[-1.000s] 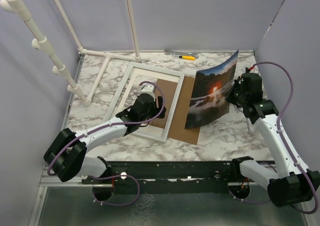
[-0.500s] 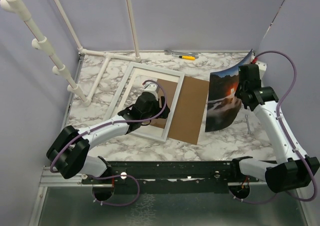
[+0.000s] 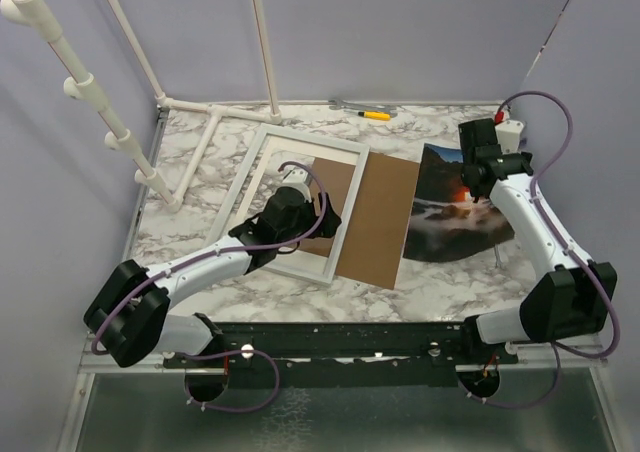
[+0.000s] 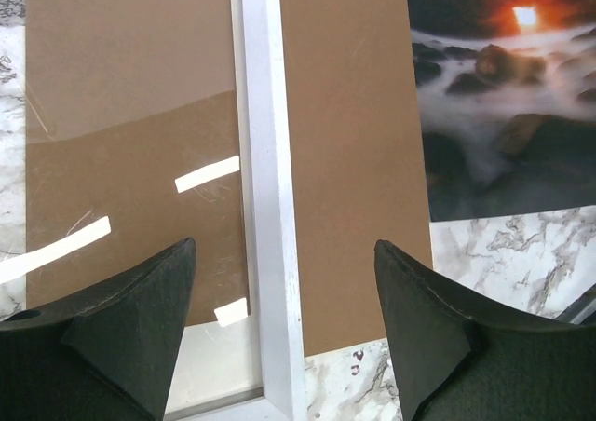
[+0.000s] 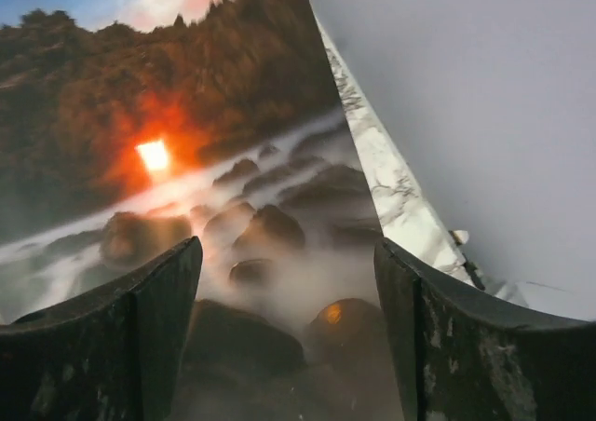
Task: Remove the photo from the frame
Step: Place the photo in the photo frame, then adjust the photo frame item on the photo frame.
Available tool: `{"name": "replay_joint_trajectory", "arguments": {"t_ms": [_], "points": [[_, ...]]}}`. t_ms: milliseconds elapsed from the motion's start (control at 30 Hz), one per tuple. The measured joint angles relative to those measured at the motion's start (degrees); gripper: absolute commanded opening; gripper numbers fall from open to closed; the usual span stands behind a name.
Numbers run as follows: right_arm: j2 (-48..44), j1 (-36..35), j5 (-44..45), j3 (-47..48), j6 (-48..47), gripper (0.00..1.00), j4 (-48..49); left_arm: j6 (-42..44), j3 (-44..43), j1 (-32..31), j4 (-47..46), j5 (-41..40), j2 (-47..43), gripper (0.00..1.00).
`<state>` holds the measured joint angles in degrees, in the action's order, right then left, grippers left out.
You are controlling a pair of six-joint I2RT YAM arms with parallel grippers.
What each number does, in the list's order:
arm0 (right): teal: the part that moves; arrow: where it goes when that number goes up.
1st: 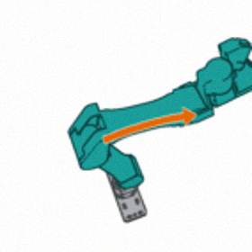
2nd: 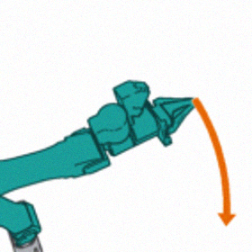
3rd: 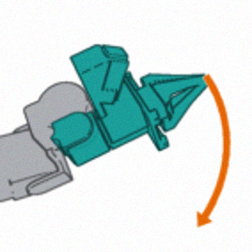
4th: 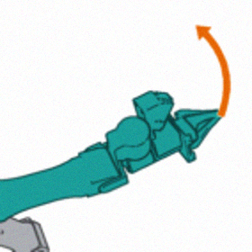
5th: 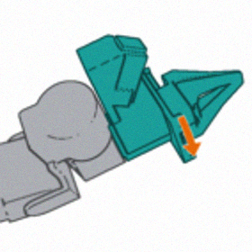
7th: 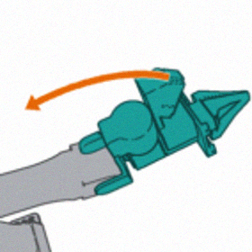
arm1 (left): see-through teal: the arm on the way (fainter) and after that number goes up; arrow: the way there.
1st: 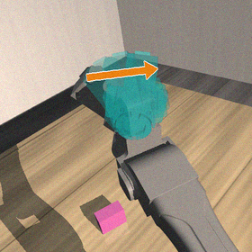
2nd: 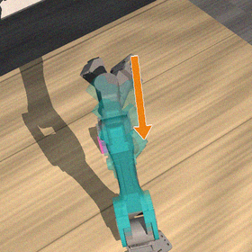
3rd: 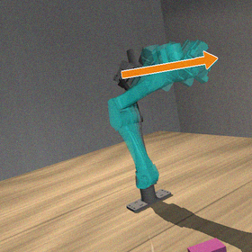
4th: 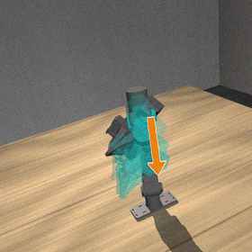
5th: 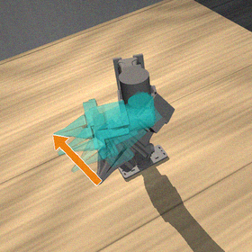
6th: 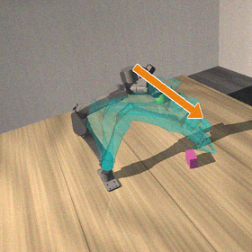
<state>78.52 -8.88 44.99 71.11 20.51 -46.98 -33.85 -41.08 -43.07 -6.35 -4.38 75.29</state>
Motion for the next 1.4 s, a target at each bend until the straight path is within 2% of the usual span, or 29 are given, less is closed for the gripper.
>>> {"name": "replay_joint_trajectory", "arguments": {"t_ms": [167,300,433,567,667,800,1133,1300,1400], "points": [[3.8,0.2,4.9,3.1,1.2,0.81,-2.7,-0.4,1.2,0.0,-0.4,0.0,-1.2,0.79],[3.3,0.4,4.5,6.1,1.5,0.81,-3.2,-0.4,1.4,0.3,-0.3,-0.2,-1.3,0.8],[-0.3,0.4,-5.8,3.7,0.9,0.82,-0.5,-0.4,1.4,1.7,0.3,-0.7,-1.6,0.8],[-6.2,0.4,-21.3,-3.6,2.0,0.9,5.7,0.0,1.1,4.1,1.3,-1.4,-2.2,0.8],[-9.2,0.4,-32.1,-9.4,5.0,0.94,11.1,0.7,-0.2,6.4,2.9,-2.2,-2.2,0.81],[-10.9,-0.2,-42.1,-16.6,10.4,0.95,17.4,1.7,-2.1,10.6,3.7,-3.0,-2.3,0.82],[-11.0,-3.3,-50.7,-29.0,24.7,0.95,32.8,3.7,-2.8,23.1,2.5,-3.4,-1.7,0.83],[-10.8,-6.9,-50.9,-32.2,29.2,0.95,37.2,4.5,-4.8,27.4,-0.3,-2.7,4.0,0.84],[-10.7,-9.2,-50.9,-33.0,31.0,0.96,38.8,5.1,-5.7,29.7,-1.9,-1.2,7.6,0.88]]}}
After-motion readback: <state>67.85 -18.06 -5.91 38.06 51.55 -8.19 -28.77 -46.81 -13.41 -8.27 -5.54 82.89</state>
